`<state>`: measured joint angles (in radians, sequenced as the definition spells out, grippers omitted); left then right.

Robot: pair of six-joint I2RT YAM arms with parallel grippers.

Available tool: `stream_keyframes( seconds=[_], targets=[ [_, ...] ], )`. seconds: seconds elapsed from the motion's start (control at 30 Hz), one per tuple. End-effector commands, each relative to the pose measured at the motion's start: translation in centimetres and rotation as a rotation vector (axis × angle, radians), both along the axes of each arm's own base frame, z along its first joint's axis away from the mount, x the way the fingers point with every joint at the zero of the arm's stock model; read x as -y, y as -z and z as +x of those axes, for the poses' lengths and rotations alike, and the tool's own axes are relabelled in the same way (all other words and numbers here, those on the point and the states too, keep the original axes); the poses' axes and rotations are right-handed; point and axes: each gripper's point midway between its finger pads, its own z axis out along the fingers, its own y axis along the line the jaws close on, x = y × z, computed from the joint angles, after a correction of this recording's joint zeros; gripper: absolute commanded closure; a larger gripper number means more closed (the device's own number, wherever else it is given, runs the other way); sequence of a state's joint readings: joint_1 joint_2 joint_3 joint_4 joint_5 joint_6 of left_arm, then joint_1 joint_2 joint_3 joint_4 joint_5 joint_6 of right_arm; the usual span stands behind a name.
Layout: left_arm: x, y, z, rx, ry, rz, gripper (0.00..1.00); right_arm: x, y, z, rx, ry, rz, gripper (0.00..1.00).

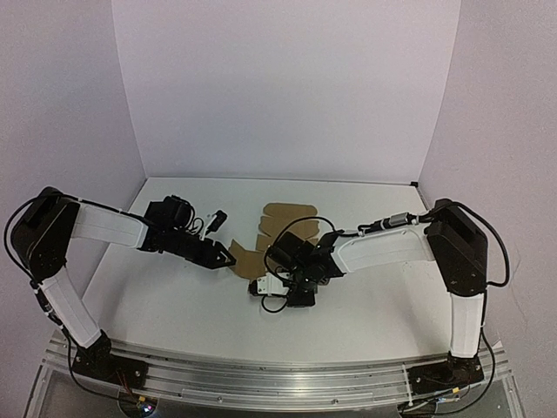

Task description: Fold the paper box

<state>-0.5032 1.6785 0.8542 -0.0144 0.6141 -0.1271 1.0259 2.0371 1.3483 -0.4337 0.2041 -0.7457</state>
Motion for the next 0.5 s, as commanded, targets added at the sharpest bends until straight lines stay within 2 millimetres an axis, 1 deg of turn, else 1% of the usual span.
stream_keyframes(
  seconds=[0.0, 0.1, 0.13, 0.23, 0.3, 0.37, 0.47],
  targets=[
    [-0.9, -3.5, -1.9, 0.180, 0.175, -0.029, 0.32, -1.2, -3.8, 0.1, -0.082, 0.058, 0.149, 1.00],
    [-1.4, -4.9, -3.4, 0.357, 0.308, -0.021, 0.29, -1.4, -4.7, -0.7, -0.216, 0.100, 0.213, 1.00],
    [-1.5, -5.4, -4.4, 0.419, 0.377, -0.031, 0.28, -1.5, -4.8, -1.1, -0.264, 0.113, 0.231, 1.00],
    [-1.4, -7.1, -8.6, 0.625, 0.614, -0.123, 0.28, -1.9, -5.1, -2.5, -0.418, 0.142, 0.283, 1.00],
    [-1.3, -7.7, -10.4, 0.717, 0.695, -0.163, 0.27, -2.2, -5.4, -3.2, -0.524, 0.173, 0.318, 1.00],
    [-1.1, -7.7, -11.2, 0.771, 0.751, -0.174, 0.27, -2.3, -5.7, -3.9, -0.631, 0.204, 0.346, 1.00],
    [-0.4, -7.0, -11.7, 0.796, 0.815, -0.166, 0.27, -2.0, -5.3, -4.3, -0.701, 0.229, 0.342, 1.00]
  ],
)
